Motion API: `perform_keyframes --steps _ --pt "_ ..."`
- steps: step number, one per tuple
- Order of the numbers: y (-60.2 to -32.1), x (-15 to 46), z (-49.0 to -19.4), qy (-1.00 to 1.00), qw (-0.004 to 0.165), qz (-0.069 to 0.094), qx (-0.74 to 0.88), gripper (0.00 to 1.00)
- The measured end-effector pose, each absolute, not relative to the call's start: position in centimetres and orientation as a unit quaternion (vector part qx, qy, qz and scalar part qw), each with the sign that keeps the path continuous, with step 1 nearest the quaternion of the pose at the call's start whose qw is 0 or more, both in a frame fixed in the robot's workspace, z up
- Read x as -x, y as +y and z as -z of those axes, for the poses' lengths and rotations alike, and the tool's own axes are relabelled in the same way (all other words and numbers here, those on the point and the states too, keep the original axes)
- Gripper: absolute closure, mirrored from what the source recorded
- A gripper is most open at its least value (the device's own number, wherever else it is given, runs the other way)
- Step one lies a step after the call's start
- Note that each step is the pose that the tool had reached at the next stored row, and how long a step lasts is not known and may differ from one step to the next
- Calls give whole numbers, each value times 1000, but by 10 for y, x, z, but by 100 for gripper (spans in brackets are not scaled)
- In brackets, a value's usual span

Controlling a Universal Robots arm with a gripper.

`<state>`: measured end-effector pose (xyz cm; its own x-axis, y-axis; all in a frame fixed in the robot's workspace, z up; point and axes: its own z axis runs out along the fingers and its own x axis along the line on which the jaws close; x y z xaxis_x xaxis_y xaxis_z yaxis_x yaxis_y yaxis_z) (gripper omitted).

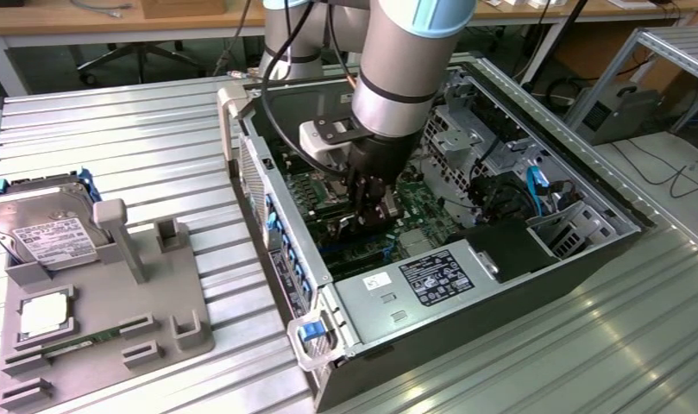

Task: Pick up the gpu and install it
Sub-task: 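Insert the gpu into the slot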

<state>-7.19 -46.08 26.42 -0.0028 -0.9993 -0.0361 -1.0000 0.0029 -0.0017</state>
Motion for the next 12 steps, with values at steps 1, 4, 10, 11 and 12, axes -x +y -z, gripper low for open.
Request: perform_keyframes --steps 1,4,10,11,12 --pt "-461 72 -264 708 13 -12 706 73" --pt "-461 72 -263 708 13 -12 706 73" --pt "-461 72 -263 713 13 -12 701 73" --pt "-461 72 -263 713 14 -12 701 73" --pt "-461 72 -263 713 14 -12 701 73"
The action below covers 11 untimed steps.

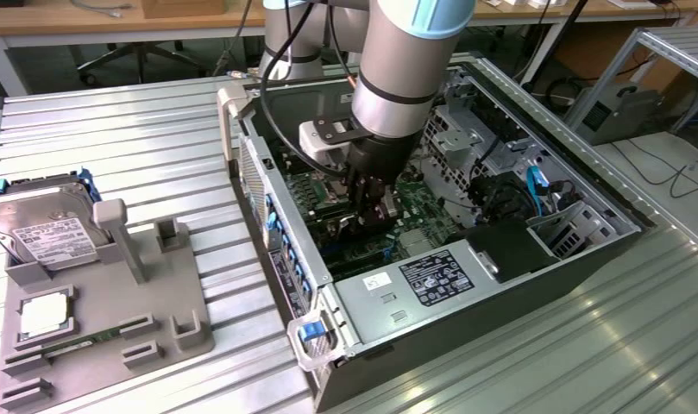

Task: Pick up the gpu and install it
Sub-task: 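Insert the gpu into the slot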

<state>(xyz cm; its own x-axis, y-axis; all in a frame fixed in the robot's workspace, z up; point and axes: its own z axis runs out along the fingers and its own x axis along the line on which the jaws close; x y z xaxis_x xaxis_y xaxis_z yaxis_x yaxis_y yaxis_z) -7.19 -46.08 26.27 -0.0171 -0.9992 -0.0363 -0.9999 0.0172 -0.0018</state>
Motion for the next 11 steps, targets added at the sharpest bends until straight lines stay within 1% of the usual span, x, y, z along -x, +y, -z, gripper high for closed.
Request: perform_keyframes --steps 11 --pt "-461 72 -262 713 14 -12 701 73"
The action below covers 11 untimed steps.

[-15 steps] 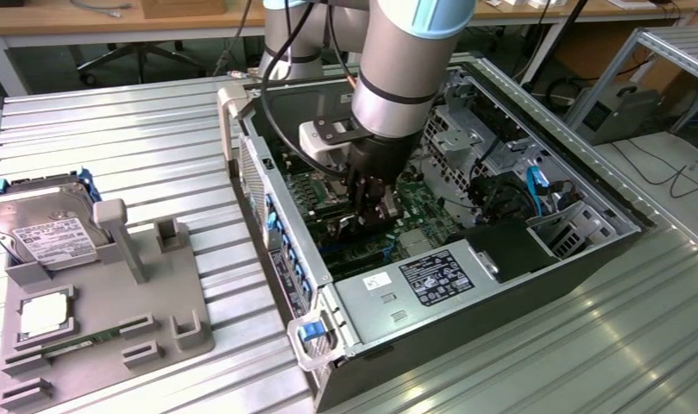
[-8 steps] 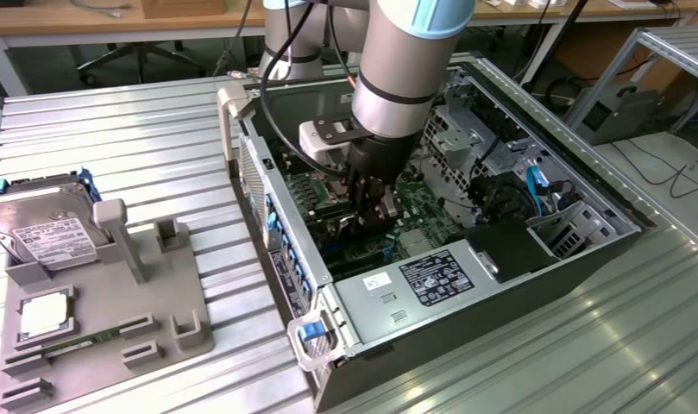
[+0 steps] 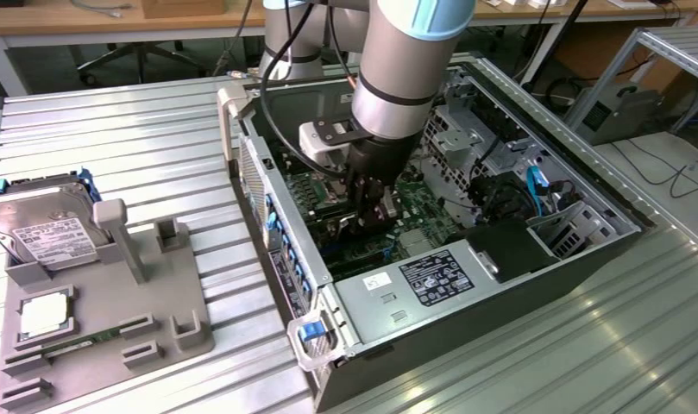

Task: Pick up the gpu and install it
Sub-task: 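Insert the gpu into the slot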

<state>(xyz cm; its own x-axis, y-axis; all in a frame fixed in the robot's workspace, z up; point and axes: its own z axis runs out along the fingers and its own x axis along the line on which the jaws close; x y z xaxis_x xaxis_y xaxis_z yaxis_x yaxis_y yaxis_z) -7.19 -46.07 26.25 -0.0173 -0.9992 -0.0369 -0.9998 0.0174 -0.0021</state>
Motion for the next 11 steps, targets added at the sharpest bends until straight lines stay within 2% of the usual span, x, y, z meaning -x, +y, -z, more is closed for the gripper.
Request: perform_keyframes --steps 1,2,3,11 --pt "-461 72 -262 713 14 -12 701 67" --pt "-461 72 -263 713 14 -12 701 67" --pt "-461 72 -263 713 14 -12 701 60" --pt "-461 72 -263 713 14 -12 701 60"
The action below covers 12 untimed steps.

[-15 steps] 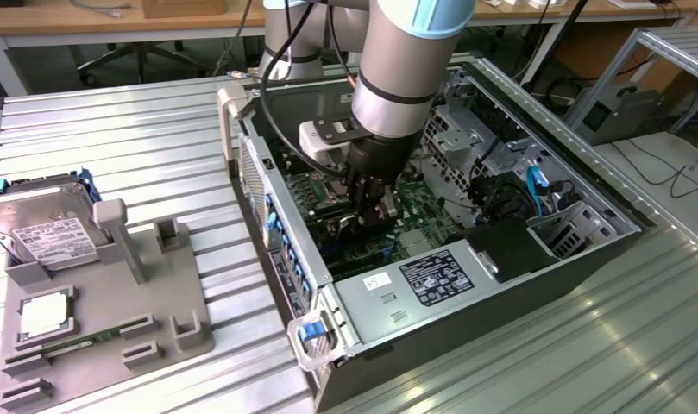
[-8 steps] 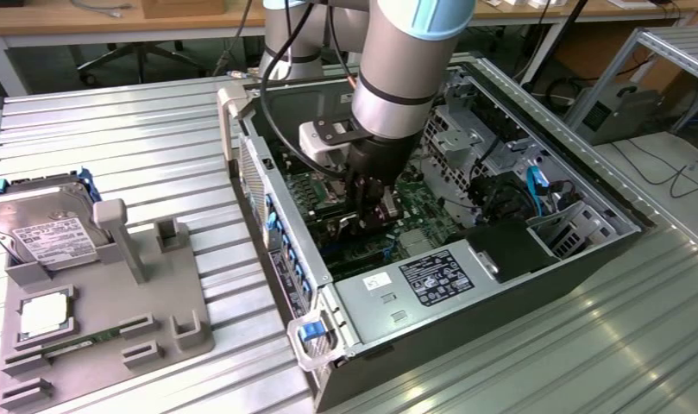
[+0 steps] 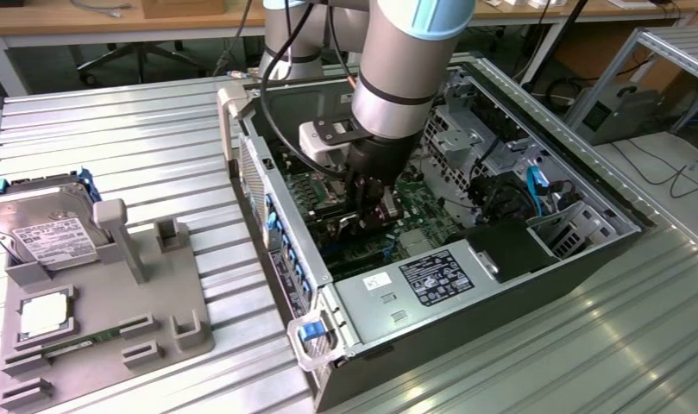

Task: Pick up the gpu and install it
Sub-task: 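Insert the gpu into the slot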

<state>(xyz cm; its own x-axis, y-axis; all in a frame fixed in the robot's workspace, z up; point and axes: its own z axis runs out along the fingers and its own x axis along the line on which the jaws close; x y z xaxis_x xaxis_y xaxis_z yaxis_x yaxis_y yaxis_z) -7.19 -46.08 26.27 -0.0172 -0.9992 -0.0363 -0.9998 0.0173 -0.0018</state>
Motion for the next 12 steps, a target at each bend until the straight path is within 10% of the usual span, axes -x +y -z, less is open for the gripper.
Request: perform_keyframes --steps 3,12 --pt "-461 72 -263 713 14 -12 701 73" --pt "-460 78 -257 713 14 -12 701 73"
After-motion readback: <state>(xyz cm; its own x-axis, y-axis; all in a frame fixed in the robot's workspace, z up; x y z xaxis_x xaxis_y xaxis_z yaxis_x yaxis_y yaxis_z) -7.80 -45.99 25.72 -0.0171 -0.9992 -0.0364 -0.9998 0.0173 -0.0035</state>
